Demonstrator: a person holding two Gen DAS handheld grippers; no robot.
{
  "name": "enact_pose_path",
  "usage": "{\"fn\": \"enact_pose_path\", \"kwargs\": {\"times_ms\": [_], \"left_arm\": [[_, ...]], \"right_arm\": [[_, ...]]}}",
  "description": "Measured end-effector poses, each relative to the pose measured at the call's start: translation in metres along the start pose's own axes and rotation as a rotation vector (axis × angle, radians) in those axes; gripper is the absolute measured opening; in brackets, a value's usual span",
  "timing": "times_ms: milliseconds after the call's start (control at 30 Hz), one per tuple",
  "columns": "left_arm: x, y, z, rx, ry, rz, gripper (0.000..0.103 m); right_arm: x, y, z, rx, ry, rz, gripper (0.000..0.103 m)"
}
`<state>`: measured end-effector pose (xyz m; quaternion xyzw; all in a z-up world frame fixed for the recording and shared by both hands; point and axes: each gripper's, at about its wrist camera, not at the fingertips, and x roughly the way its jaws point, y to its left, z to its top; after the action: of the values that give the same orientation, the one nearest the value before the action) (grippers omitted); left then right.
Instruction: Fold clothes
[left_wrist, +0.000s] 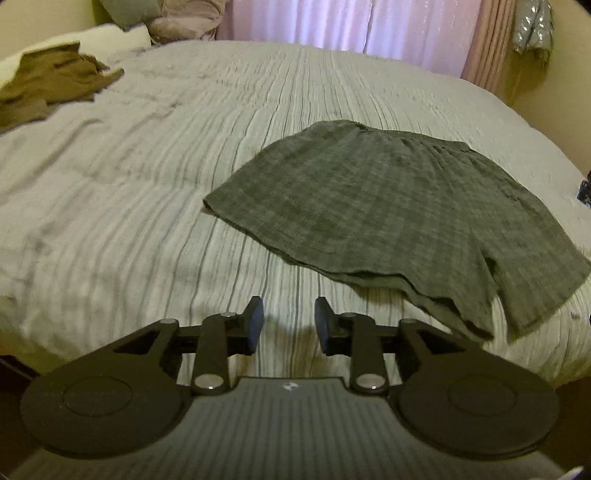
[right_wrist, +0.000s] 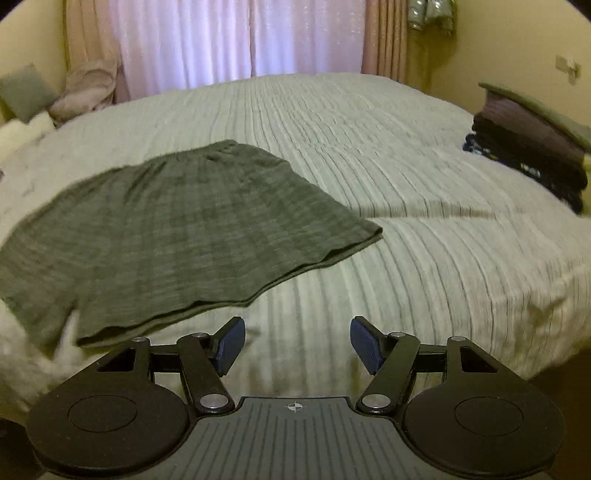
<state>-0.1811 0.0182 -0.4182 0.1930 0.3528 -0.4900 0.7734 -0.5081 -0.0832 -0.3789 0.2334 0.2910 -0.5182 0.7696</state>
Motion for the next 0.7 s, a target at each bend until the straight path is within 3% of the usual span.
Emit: {"fn": "enact_pose_path", "kwargs": {"times_ms": [367,700], "left_arm": [[-0.059,-0.019,-0.026,0.026,-0.012,0.107,0.042],[-0.09,-0.018,-0.037,0.008,-0.044,0.136,0.045]], "right_arm": [[-0.047,0.01,-0.023,0.051,0.008,0.038,0.067],[-0.056,0.024,-0.029,0.05,0.01,0.084,0.067]]}}
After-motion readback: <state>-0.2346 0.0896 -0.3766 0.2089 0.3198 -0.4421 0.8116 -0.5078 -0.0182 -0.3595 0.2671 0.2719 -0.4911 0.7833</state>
